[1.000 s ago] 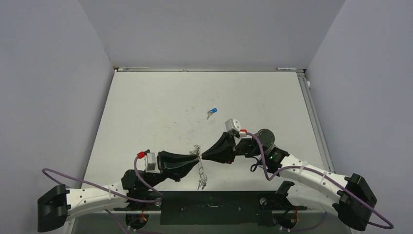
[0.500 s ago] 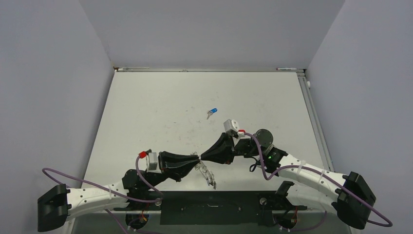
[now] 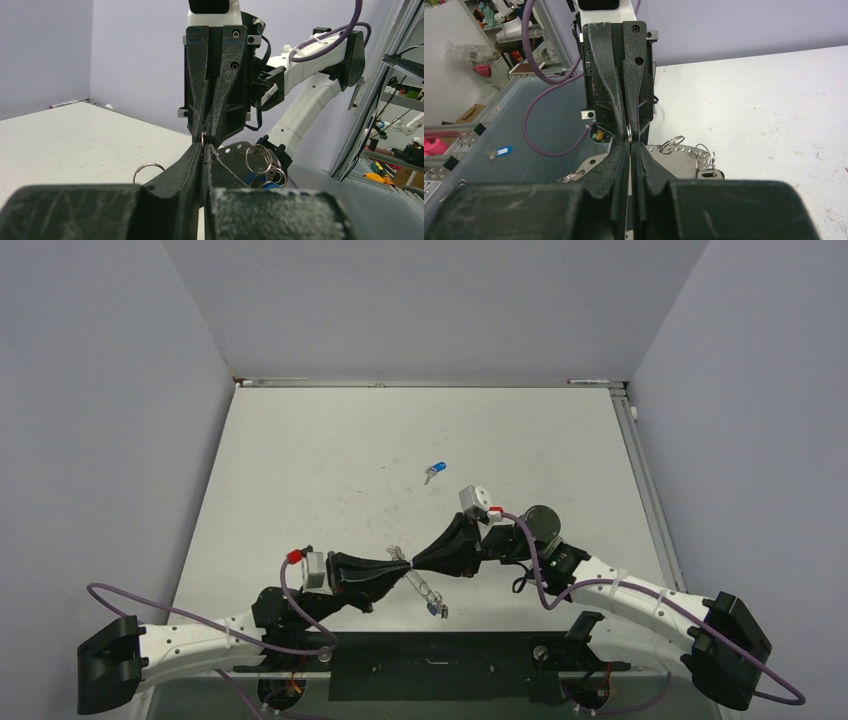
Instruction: Put the keys on the keyring
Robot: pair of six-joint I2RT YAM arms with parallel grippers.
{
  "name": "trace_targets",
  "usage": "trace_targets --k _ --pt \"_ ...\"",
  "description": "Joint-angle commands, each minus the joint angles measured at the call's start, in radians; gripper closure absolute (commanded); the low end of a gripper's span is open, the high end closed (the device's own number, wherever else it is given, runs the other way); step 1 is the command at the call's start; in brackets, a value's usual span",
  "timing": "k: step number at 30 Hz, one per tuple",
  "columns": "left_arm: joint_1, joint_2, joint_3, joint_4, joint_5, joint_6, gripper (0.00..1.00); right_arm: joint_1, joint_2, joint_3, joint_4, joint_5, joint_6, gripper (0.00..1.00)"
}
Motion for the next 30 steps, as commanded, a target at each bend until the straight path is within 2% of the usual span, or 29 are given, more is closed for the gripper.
trace_targets --k 1,3,8,15,19,25,30 --pt "-0.002 -0.01 0.005 -0.019 -0.021 -0.023 1.0 0.011 -0.009 0.012 0.103 -0.004 -0.001 0.95" --pt "-0.002 -0.026 0.028 -0.077 -0.037 -0.029 1.0 0.011 -0.013 0.02 0.063 0.013 -0.014 0.91" --pt "-0.002 -0.082 0.067 -0.221 -0.051 -0.03 1.0 0.011 -0.029 0.023 0.01 0.041 -0.035 0.64" --pt "-0.002 -0.148 0.11 -0.38 -0.07 -0.02 1.0 0.011 -0.051 0.04 -0.087 0.075 -0.087 0.53" --pt "-0.002 -0.157 0.137 -0.47 -0.093 -0.014 1.0 0.011 -0.076 0.046 -0.139 0.131 -0.12 0.5" --pt "-0.002 -0.156 0.136 -0.484 -0.092 -0.017 1.0 0.011 -0.079 0.057 -0.23 0.182 -0.176 0.49" --pt "-0.003 -0.153 0.14 -0.488 -0.091 -0.012 1.0 0.01 -0.035 0.046 -0.272 0.184 -0.218 0.54"
